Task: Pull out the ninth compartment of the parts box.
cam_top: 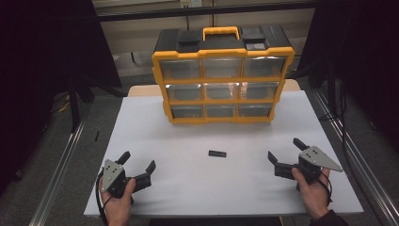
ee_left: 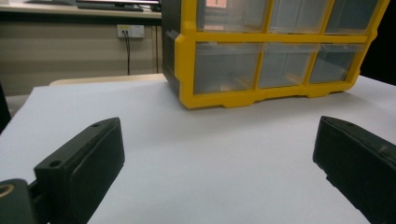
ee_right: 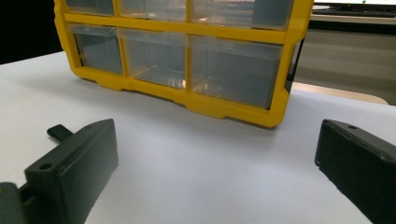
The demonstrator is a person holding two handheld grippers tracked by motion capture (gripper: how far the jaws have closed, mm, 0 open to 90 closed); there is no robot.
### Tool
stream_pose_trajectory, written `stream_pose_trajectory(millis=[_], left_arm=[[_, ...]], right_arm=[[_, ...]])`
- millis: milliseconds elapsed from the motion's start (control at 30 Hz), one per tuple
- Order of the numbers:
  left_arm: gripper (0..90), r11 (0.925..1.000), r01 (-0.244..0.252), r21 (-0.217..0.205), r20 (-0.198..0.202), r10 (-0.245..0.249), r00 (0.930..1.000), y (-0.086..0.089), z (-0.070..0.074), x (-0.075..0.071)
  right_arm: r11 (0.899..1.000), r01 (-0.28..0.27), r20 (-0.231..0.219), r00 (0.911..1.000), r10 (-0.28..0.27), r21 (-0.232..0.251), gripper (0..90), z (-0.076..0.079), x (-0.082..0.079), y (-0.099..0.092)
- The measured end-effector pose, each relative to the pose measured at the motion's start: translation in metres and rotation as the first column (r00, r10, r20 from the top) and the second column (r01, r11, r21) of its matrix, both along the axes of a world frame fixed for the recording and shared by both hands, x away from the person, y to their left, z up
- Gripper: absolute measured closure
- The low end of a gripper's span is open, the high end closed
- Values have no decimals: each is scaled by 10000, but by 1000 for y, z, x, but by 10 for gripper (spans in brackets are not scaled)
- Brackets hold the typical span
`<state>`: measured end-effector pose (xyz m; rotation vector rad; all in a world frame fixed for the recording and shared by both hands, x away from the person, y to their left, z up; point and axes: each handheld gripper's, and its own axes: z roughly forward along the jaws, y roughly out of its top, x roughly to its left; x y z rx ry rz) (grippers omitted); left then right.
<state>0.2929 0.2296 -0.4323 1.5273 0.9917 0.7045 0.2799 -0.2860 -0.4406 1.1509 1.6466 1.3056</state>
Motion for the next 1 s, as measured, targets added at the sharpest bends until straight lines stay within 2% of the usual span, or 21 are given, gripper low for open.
stream_pose_trajectory(millis=[367, 433, 533, 700, 833, 1000], left_arm=[[22, 9998, 206, -6, 44, -206, 9998, 0, 0, -1], [22, 9998, 203, 3, 91, -203, 9998, 0, 1, -1], [22, 9997, 264, -12, 87, -264, 9996, -1, 1, -1], [22, 9997, 221, 66, 104, -221, 9997, 0, 1, -1], [22, 9998, 205, -4, 97, -205, 9997, 1, 1, 0], [22, 9998, 208, -2, 125, -208, 9997, 1, 1, 0]], right_arm=[[9999, -87, 80, 9999, 86, 59, 2, 0, 9, 10], [9997, -191, 136, 9997, 189, 143, 3, 0, 11, 12], [9991, -39, 50, 10000, 37, 417, 11, 1, 15, 14], [9993, -145, 128, 9998, 140, 358, 11, 2, 21, 19], [9988, -474, 180, 9987, 472, 92, 10, 2, 28, 26], [9985, -532, 354, 9980, 529, 91, 6, 5, 34, 29]])
